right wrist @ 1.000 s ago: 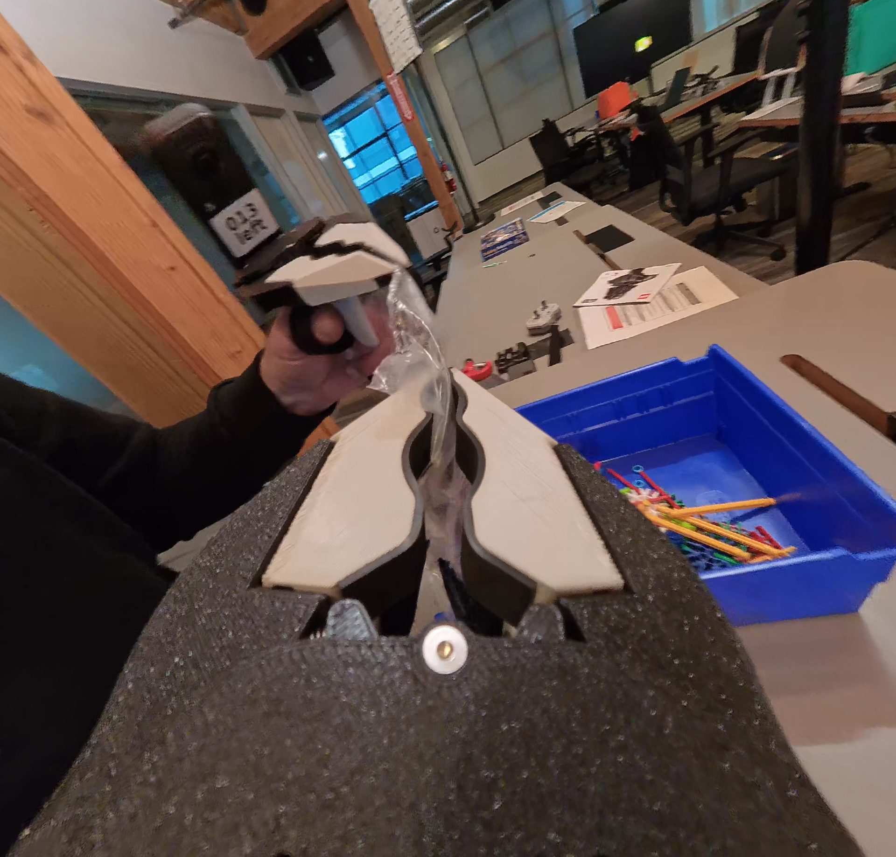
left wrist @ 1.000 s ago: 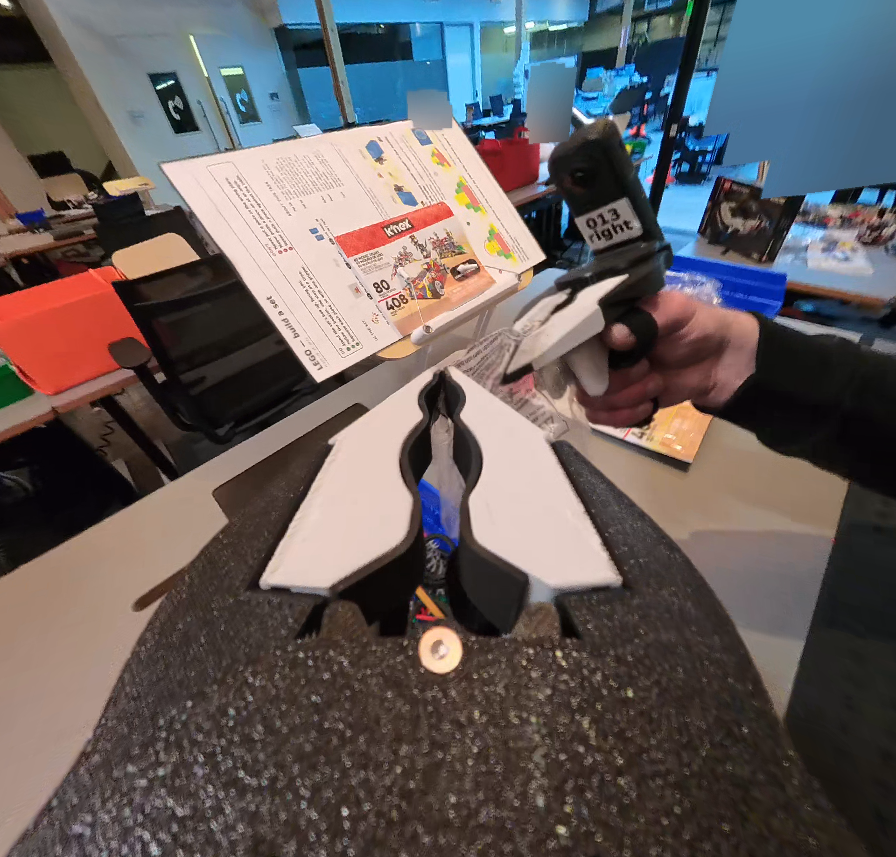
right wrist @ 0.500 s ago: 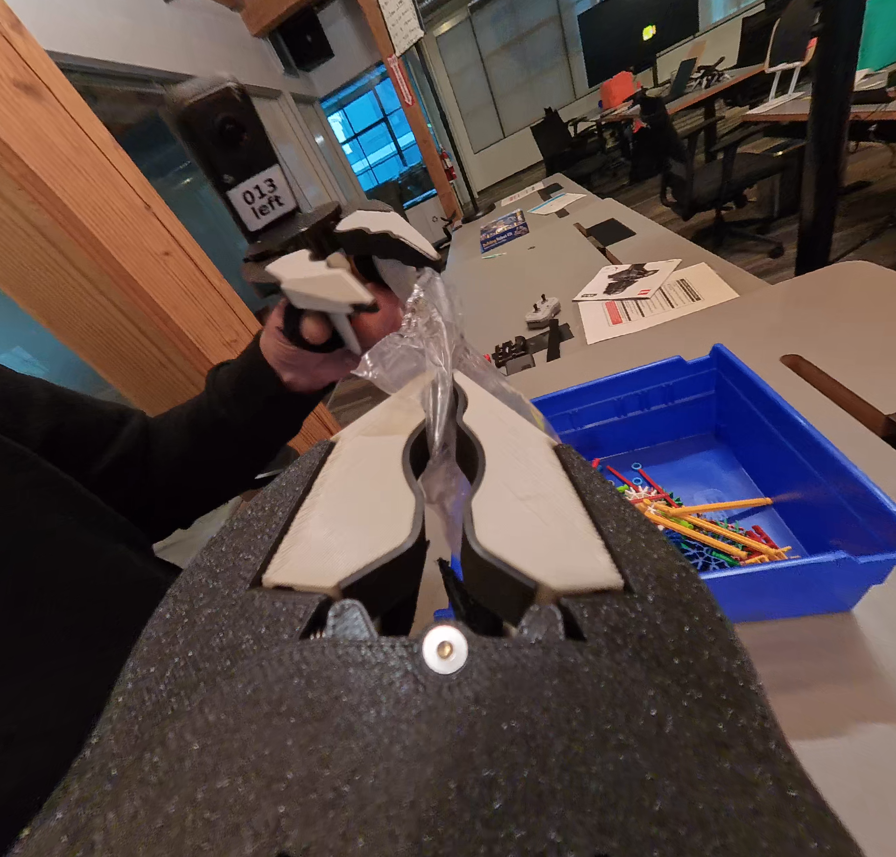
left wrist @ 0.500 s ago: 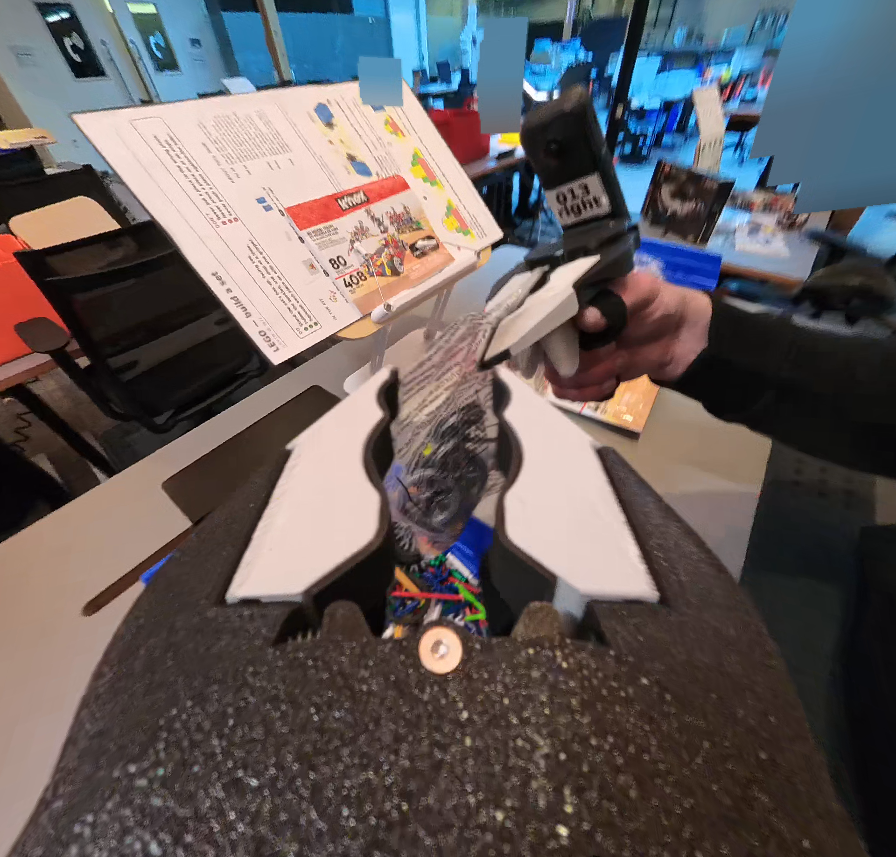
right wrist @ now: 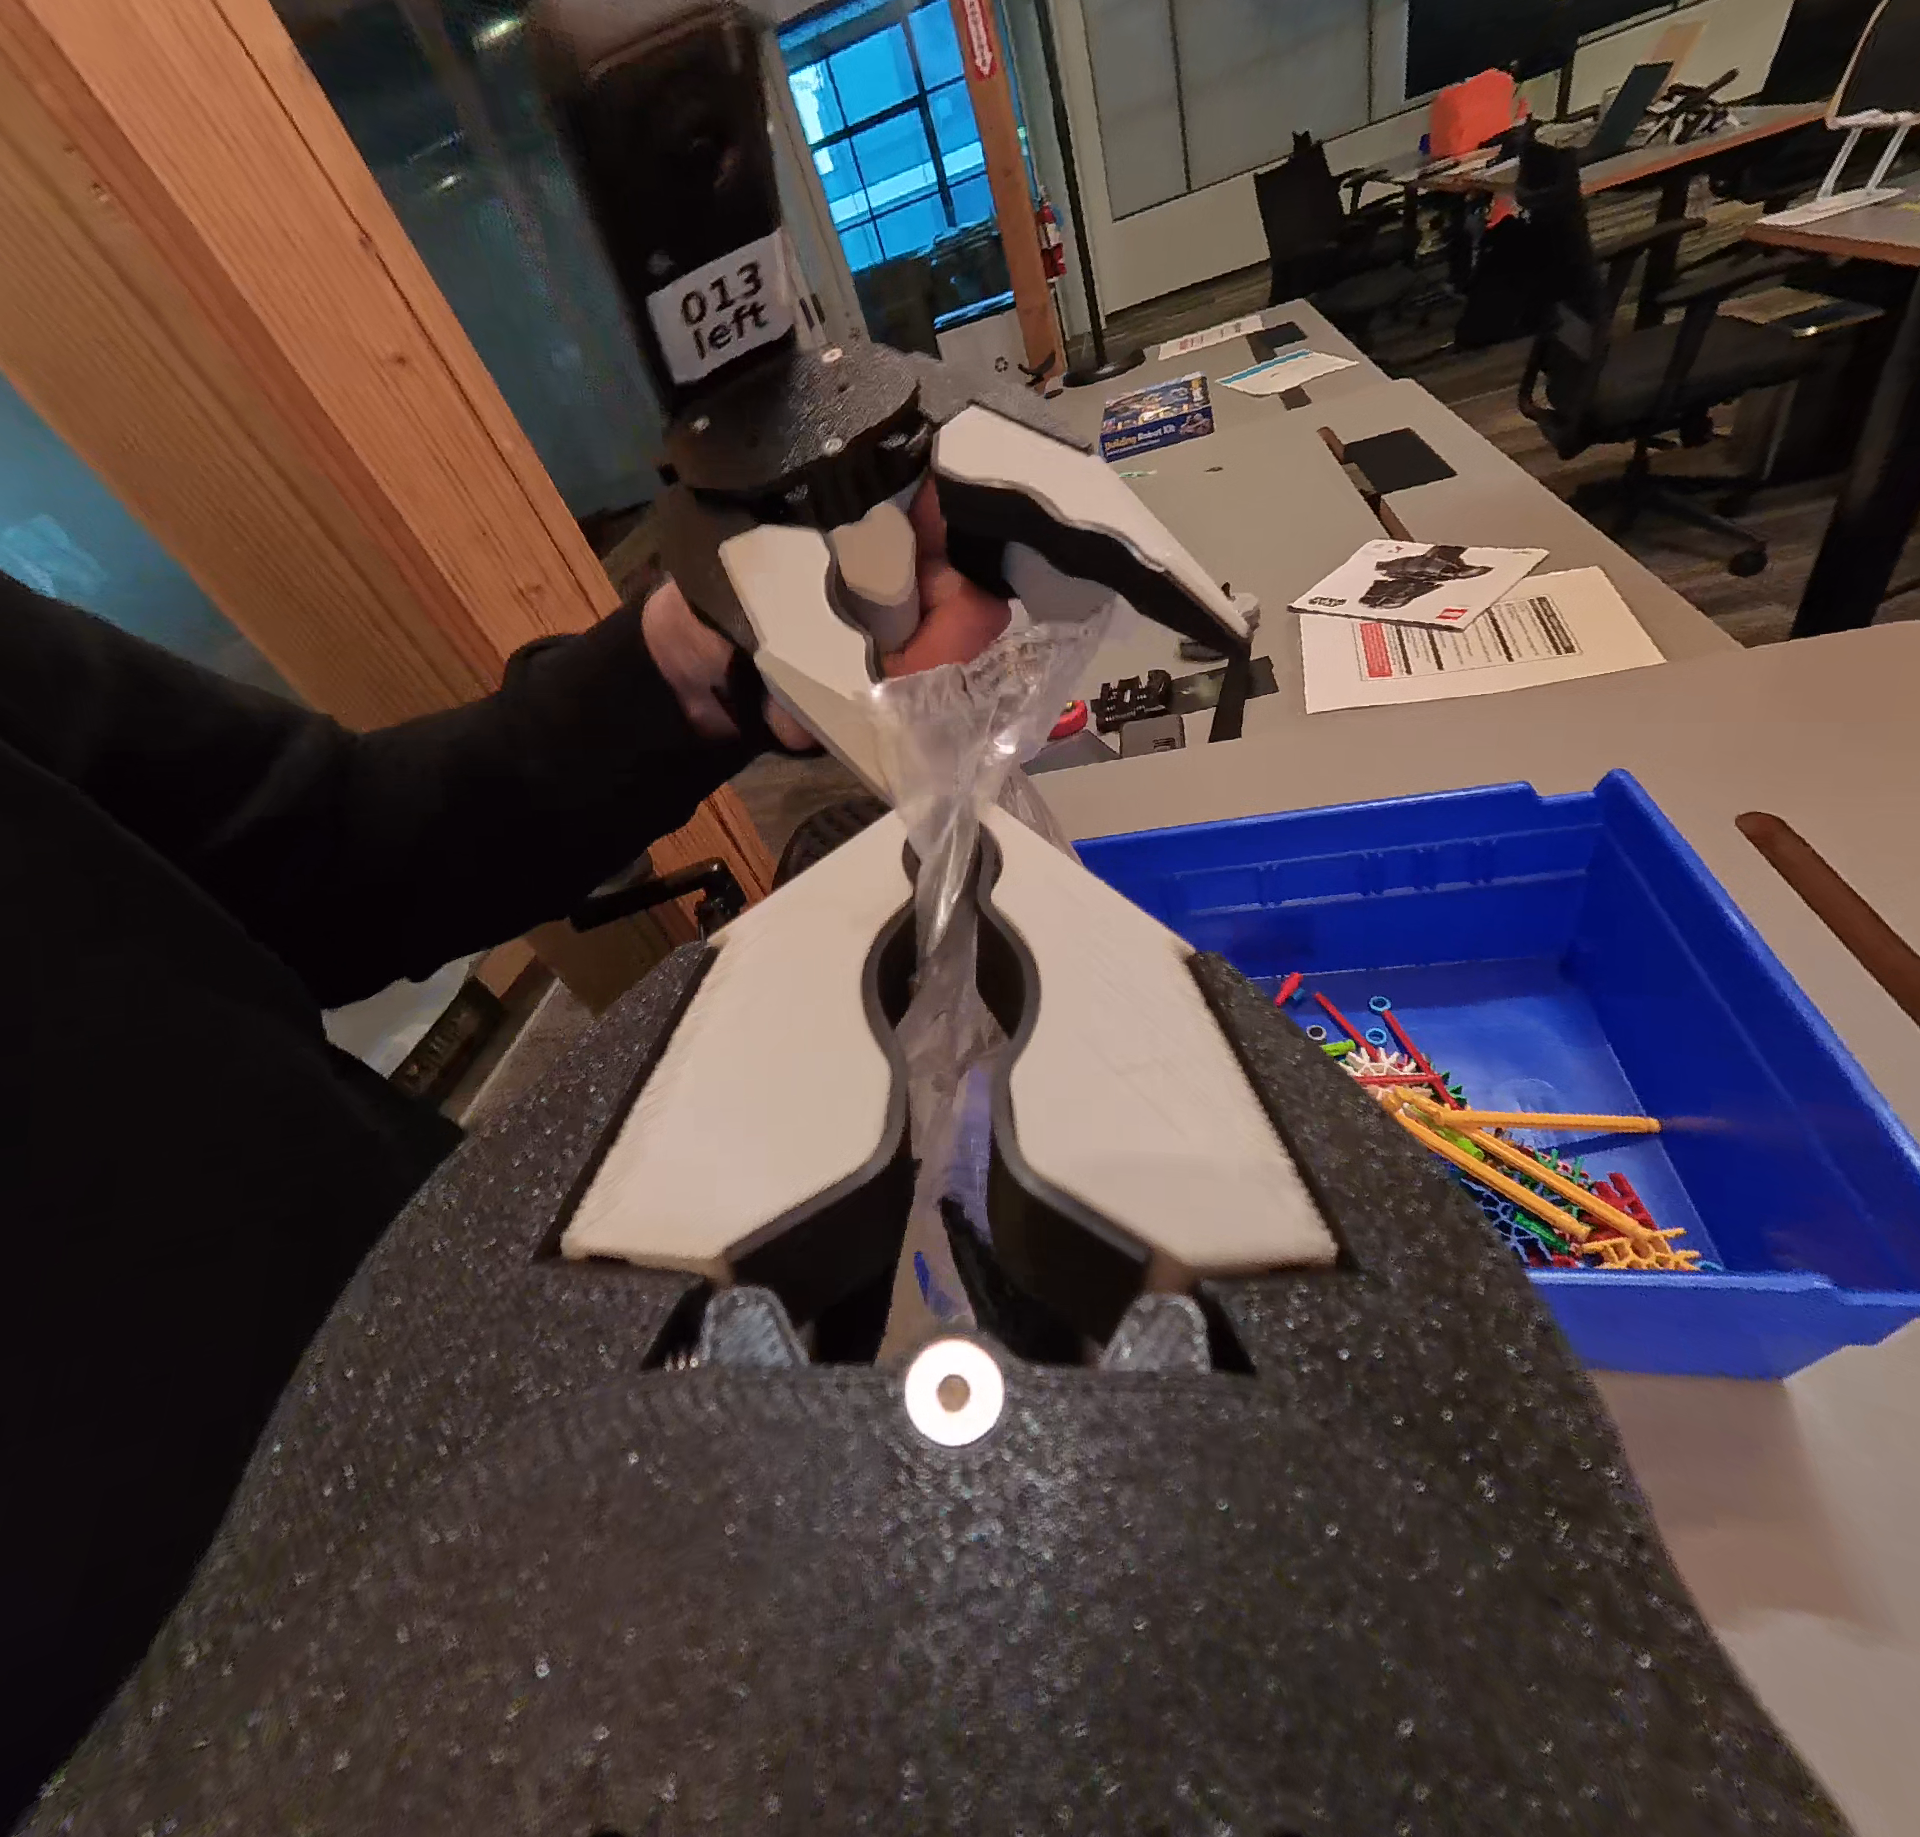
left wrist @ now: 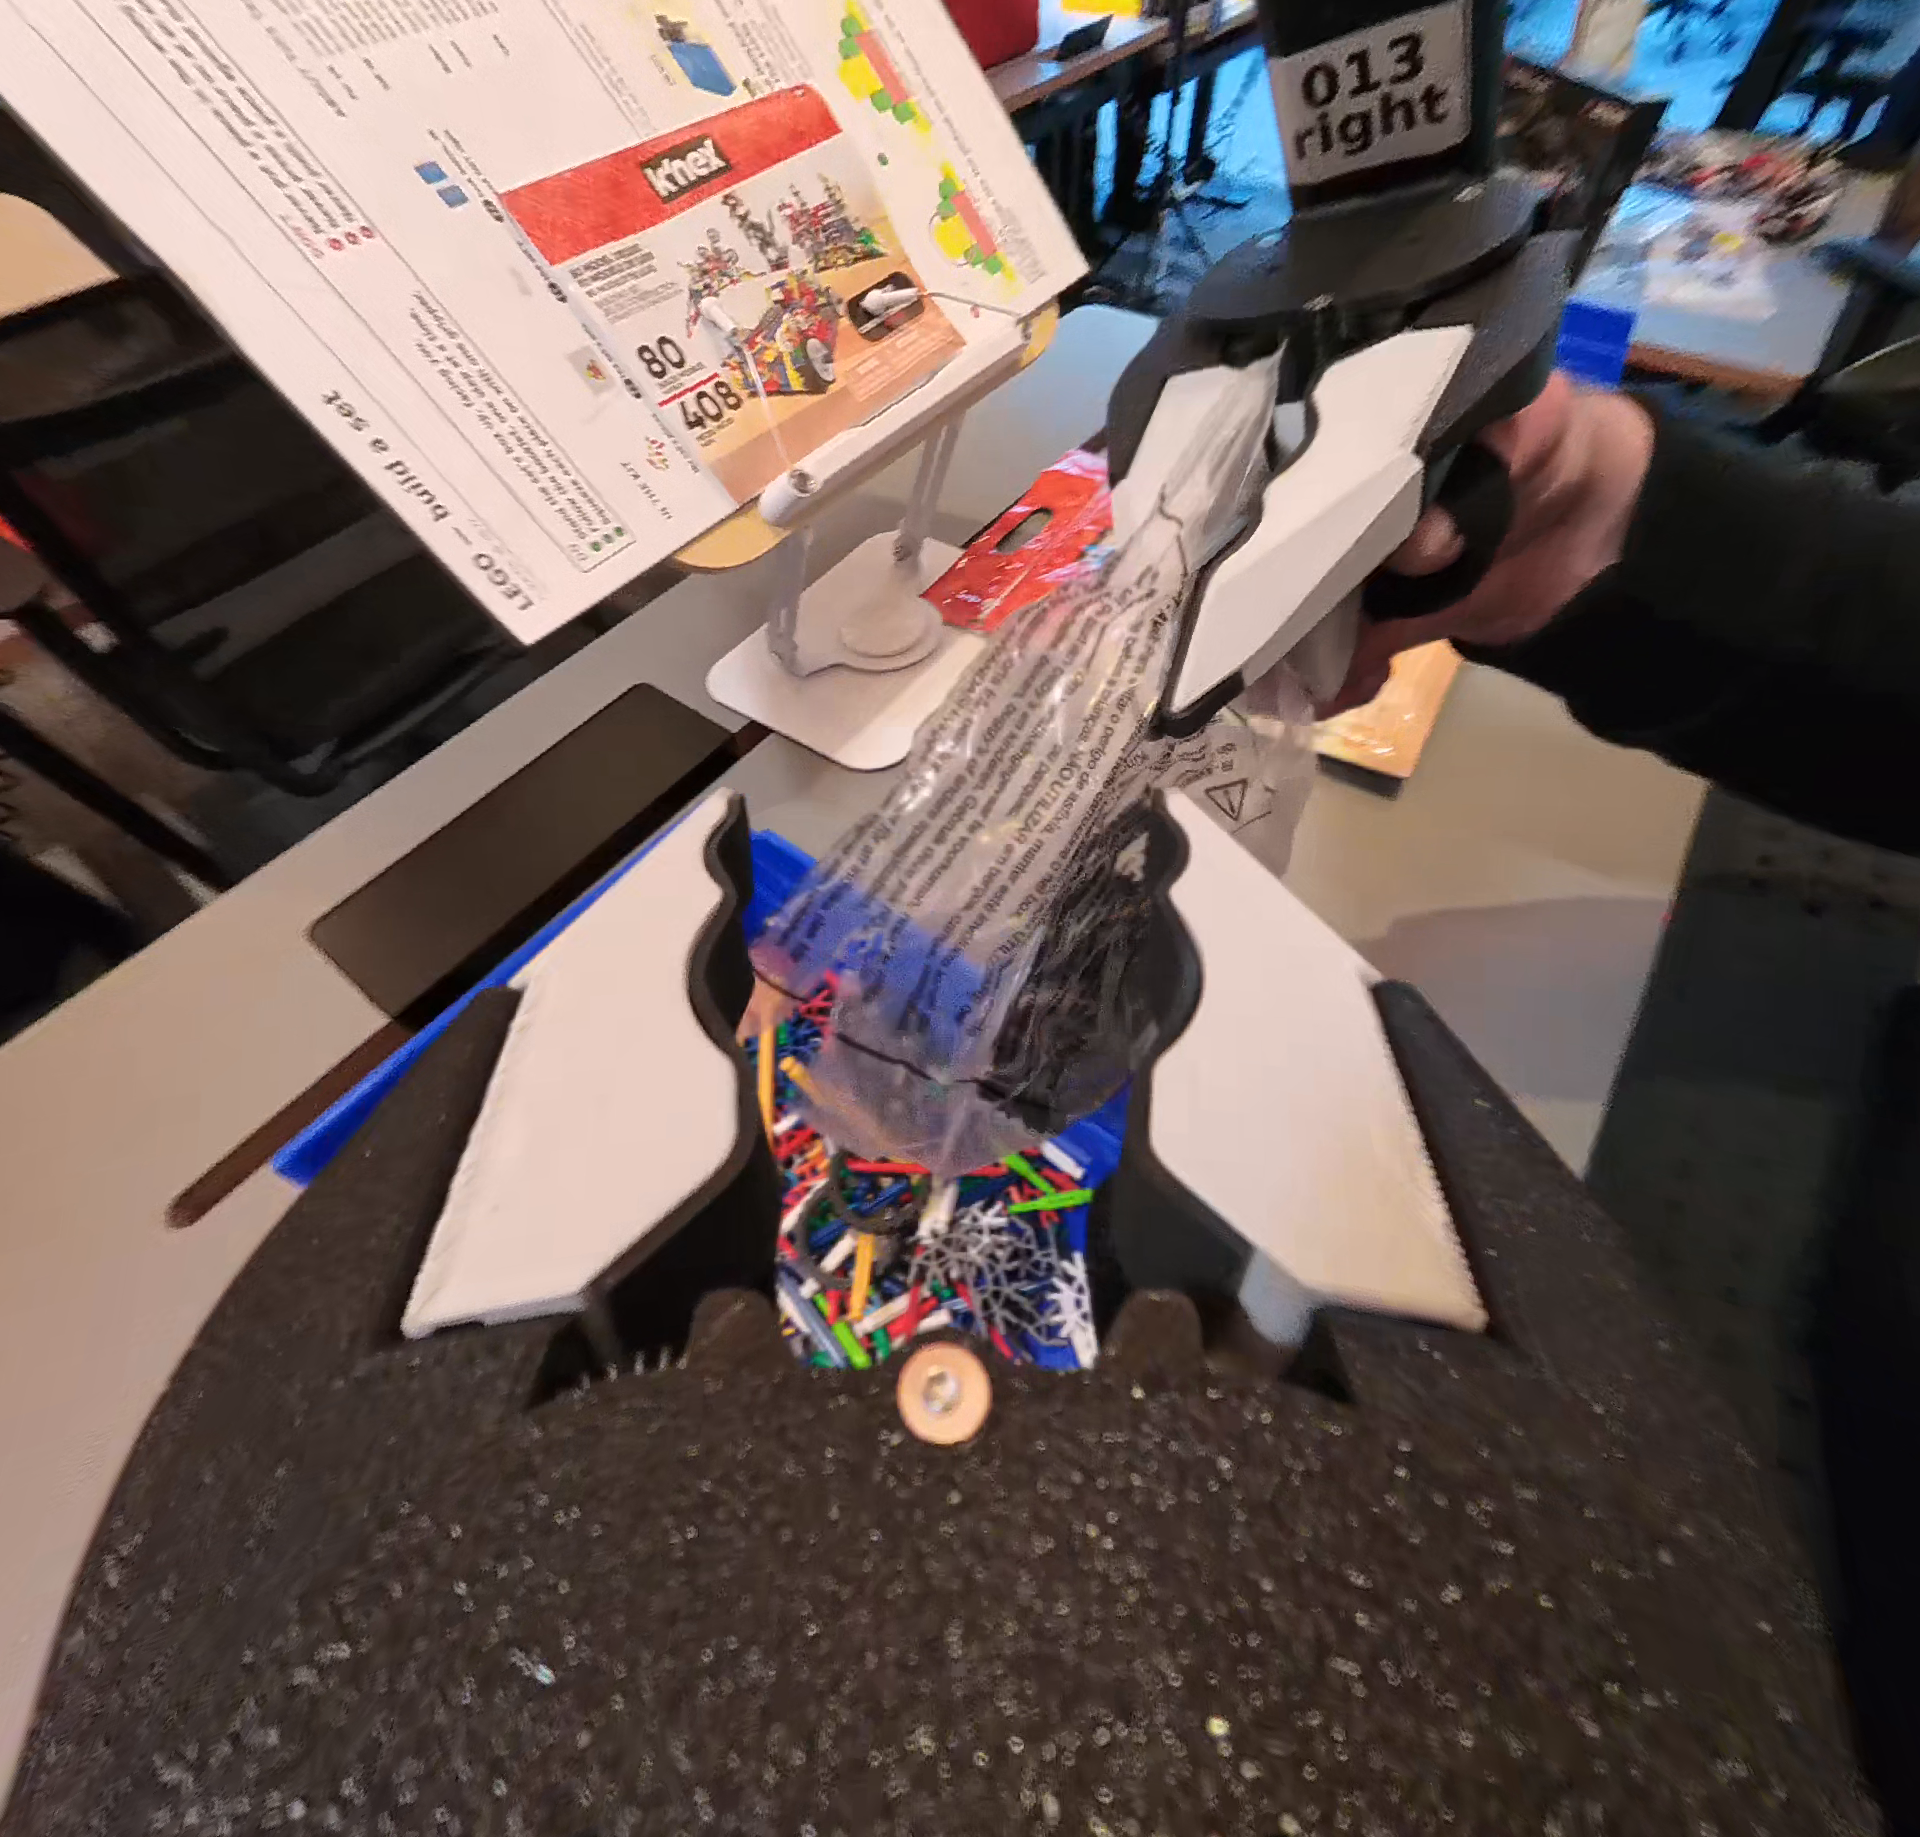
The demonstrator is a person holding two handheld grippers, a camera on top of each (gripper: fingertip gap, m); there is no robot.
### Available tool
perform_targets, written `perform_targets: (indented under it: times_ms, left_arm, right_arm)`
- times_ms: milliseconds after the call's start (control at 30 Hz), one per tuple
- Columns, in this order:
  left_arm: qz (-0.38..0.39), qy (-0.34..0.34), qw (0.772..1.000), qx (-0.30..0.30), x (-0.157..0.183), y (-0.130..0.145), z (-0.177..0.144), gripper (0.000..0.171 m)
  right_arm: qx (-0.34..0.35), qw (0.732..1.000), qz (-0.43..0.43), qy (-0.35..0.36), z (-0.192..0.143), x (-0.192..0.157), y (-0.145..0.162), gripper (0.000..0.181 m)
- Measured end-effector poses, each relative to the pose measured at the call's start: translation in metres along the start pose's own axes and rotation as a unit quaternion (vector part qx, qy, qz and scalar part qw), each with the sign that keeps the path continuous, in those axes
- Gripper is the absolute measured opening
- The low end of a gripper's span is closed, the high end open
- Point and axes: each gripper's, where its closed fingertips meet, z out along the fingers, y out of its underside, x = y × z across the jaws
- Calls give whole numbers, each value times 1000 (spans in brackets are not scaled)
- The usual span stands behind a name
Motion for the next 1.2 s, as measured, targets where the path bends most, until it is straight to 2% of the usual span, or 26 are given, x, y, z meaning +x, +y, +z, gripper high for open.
perform_targets:
  times_ms: [67, 100, 233, 400, 600, 833, 933, 1000, 1033, 1067, 1200]
  left_arm:
    - [-13, 36, 999, -2, 6, 0, -2, 75]
    - [-16, 55, 998, -5, 11, 1, -1, 70]
    - [-33, 94, 995, -10, 18, 5, 5, 31]
    - [-43, 83, 996, 11, 17, 0, 9, 0]
    - [-30, 10, 999, -4, 2, 7, 20, 0]
    - [-45, -65, 997, -7, -19, 25, 18, 0]
    - [-59, -92, 994, -1, -28, 32, 24, 0]
    - [-44, -125, 991, -24, -41, 42, 26, 0]
    - [-66, -127, 990, -10, -48, 43, 23, 0]
    - [-86, -121, 989, -4, -53, 45, 21, 0]
    - [-70, -159, 985, -21, -61, 52, 22, 0]
  right_arm:
    - [-8, 1000, -11, -1, -2, -1, 2, 0]
    - [-10, 1000, -15, -4, -3, -2, 2, 0]
    - [-24, 999, -29, -11, -4, -4, 5, 0]
    - [-19, 999, -28, 10, -5, 6, 6, 0]
    - [-40, 995, -71, 54, 11, 19, 16, 0]
    - [-68, 992, -94, 47, 36, 32, 30, 0]
    - [-104, 986, -127, 21, 58, 20, 46, 0]
    - [-128, 977, -156, 67, 67, 33, 52, 0]
    - [-129, 977, -149, 77, 69, 36, 52, 0]
    - [-131, 978, -143, 82, 71, 38, 54, 0]
    - [-150, 971, -157, 96, 76, 40, 58, 0]
